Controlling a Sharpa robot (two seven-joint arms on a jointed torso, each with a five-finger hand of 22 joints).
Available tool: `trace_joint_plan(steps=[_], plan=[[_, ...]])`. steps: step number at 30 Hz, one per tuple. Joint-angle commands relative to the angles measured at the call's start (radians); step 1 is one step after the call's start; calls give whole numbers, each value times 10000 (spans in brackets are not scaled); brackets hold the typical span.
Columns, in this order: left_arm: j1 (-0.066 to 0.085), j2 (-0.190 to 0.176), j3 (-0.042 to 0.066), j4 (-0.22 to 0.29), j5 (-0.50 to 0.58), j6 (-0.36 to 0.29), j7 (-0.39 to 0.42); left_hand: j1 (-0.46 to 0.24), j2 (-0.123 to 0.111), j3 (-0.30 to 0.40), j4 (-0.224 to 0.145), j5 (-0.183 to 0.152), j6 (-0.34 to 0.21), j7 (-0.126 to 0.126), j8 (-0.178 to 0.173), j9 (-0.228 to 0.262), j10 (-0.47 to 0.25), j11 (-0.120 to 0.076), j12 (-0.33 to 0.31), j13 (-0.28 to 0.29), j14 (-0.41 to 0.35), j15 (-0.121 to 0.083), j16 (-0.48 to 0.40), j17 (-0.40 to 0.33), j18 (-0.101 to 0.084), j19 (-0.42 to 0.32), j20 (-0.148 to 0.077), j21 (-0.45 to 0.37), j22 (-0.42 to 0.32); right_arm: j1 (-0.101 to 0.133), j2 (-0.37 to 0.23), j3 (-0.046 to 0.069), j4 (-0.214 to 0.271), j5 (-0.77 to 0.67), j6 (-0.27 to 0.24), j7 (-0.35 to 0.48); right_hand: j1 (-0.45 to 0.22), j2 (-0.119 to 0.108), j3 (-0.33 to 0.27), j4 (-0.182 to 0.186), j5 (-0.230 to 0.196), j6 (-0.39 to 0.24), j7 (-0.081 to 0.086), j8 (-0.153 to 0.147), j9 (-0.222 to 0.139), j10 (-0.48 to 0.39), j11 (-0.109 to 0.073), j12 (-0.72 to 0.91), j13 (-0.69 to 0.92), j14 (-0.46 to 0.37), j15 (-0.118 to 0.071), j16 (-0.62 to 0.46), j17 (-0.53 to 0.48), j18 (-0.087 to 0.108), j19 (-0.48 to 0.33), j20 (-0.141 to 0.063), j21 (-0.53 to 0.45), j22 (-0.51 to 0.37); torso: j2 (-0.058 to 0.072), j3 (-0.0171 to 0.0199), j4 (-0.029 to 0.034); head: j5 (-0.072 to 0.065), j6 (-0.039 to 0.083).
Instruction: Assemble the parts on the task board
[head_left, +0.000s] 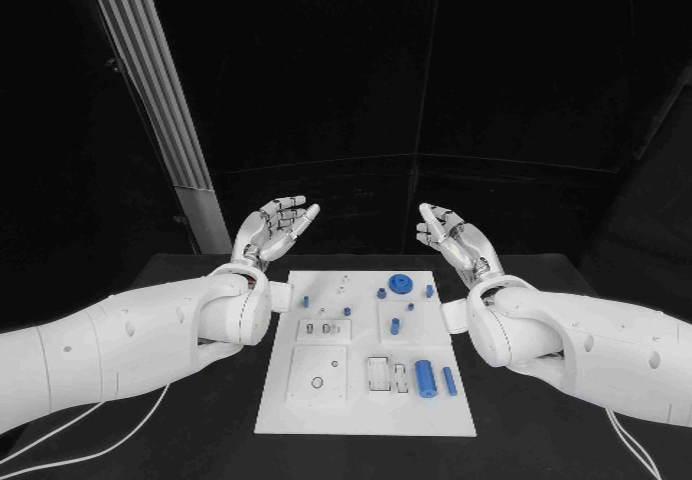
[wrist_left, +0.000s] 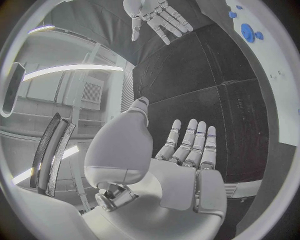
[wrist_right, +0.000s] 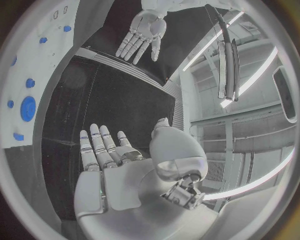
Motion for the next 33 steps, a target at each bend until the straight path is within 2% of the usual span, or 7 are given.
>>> trace_joint_plan(steps=[1, 11, 12, 17, 22, 28, 33], plan=[[284, 127, -217, -351, 161, 1342, 3431, 298, 6, -4, 96, 134, 115, 1482, 161, 25, 127, 45, 181, 22, 27, 123, 230, 25, 167, 85, 76, 79, 122, 187, 31, -132, -53, -2130, 736, -352, 84, 23, -58, -1, 53, 44, 1785, 47, 7, -30, 73, 59, 9, 14, 49, 62, 8, 150, -14, 67, 30, 13, 1, -1, 2, -1, 0], [722, 312, -650, -850, 238, 1967, 4548, 404, 227, 119, 82, 256, 33, 1493, 261, 11, 4, 80, 270, 12, 32, 249, 284, 22, 211, 239, 268, 244, 336, 432, 62, -370, -118, -3084, 1008, -522, 105, 51, -71, -7, 49, 61, 1785, 93, 15, -31, 72, 69, 8, 22, 48, 88, 8, 149, -26, 67, 27, 9, 1, -1, 2, -1, 0], [742, 293, -651, -737, 239, 2119, 4318, 403, 227, 117, 82, 257, 29, 1493, 264, 10, -1, 81, 274, 11, 32, 254, 285, 21, 216, 256, 279, 257, 354, 434, 28, -368, -207, -3036, 1106, -616, 109, 58, -81, -7, 48, 65, 1785, 95, 16, -27, 72, 76, 9, 34, 47, 102, 9, 149, -35, 66, 24, 5, 38, -16, 25, 62, -606], [754, 265, -652, -688, 239, 2259, 4133, 374, 232, 100, 83, 263, -58, 1499, 319, -2, -58, 98, 344, 10, 16, 303, 306, 19, 337, 723, 501, 595, 809, 435, 18, -368, -243, -3027, 1154, -591, 178, 120, -170, -14, 49, 108, 1785, 143, 29, 66, 61, 171, 27, 235, 17, 266, 29, 176, 100, 59, 129, 92, 100, -29, 27, 68, -741], [760, 205, -657, -646, 238, 2452, 3763, 289, 214, 68, 87, 255, -266, 1495, 390, -8, 28, 70, 483, 16, 252, 258, 406, 28, 427, 1508, 548, 1139, 1468, 436, -2, -367, -318, -3024, 1219, -565, 369, 219, -297, -21, 43, 206, 1778, 289, 55, 560, -6, 470, 87, 1198, -159, 691, 94, 351, 1112, 33, 778, 569, 187, -47, 38, 58, -776], [767, 155, -708, -699, 139, 2481, 3090, -55, 425, -23, 79, -310, -996, 1258, 721, 20, 1258, -129, 790, -15, 1616, -4, 529, 7, 659, 2018, 527, 1509, 1520, 437, -65, -366, -408, -3023, 1523, -715, 663, 280, -542, -23, 54, 462, 1839, 656, 95, 2104, -300, 963, 117, 4499, -840, 1128, 41, 969, 4304, -67, 2408, 1453, 356, -52, 67, 91, -756], [769, 140, -728, -758, -330, 2429, 2542, -413, 427, -173, 57, -792, -1674, 380, 1122, 39, 3337, -560, 1191, 37, 3359, -491, 808, 117, 1164, 3174, 505, 2293, 1713, 438, -78, -365, -506, -3030, 1896, -823, 908, 323, -697, -21, 83, -1, 849, 494, 78, 3166, -717, 648, -98, 6914, -1274, 143, -212, 1234, 5917, -283, 2695, 1346, 510, -47, 81, 89, -740]])
